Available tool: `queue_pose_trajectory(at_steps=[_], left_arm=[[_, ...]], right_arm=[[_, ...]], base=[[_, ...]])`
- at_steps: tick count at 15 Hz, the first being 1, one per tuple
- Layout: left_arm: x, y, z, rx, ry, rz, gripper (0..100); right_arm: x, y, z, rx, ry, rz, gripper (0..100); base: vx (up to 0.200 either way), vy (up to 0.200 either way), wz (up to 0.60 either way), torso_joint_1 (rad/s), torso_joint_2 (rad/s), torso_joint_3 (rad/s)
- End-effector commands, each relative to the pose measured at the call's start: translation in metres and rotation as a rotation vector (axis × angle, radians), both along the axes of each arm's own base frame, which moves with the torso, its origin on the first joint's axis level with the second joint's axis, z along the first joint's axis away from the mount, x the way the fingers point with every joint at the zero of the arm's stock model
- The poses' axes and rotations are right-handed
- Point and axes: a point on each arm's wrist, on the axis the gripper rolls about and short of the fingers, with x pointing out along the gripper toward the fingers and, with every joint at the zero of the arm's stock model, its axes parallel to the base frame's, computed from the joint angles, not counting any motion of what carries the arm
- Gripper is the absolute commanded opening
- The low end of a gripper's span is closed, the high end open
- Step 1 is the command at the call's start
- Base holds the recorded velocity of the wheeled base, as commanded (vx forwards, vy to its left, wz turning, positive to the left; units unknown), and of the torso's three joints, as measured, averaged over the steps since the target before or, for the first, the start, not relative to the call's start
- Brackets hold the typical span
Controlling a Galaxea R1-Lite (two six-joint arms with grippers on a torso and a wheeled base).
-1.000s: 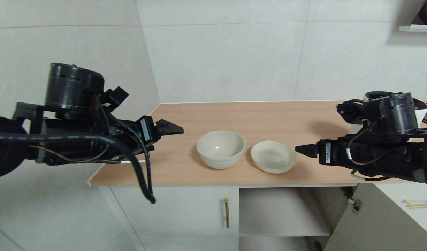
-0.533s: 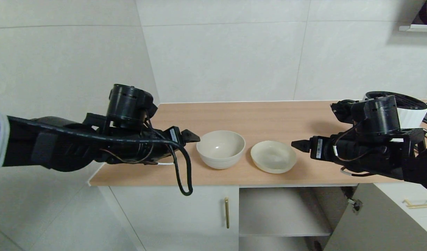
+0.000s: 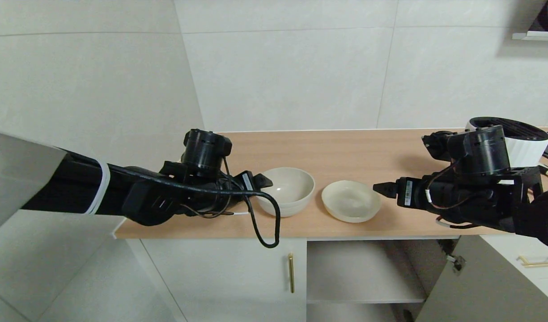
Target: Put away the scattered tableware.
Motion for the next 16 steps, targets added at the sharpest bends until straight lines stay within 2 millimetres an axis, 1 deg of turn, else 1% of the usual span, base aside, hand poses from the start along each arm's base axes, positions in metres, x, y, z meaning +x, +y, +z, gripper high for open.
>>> queue_pose_trajectory(at_steps=[1,7,8,16], left_arm=[[0.0011,-0.0013,-0.0046,0.005,0.009,-0.003,100],[0.0015,-0.0015,-0.0058,0.007,0.011,-0.003,100],[0.0015,-0.0015,-0.0058,0.005,0.012,-0.002,0],[0.0007,-0.0011,-0.0035,0.002,0.007,-0.001,0]], right_arm=[[-0.0008,-0.0002,0.0008,0.001,-0.001,0.001,100],[-0.0014,-0.0005,0.0015,0.003,-0.004,-0.001,100],[-0.0014,-0.0005,0.0015,0.003,-0.004,-0.001,100],[-0.0020,0.0002,-0.0012,-0.006,0.005,0.004,100]], base=[[0.000,0.000,0.00,0.000,0.00,0.000],[0.000,0.000,0.00,0.000,0.00,0.000],[0.000,0.000,0.00,0.000,0.00,0.000],[0.000,0.000,0.00,0.000,0.00,0.000]])
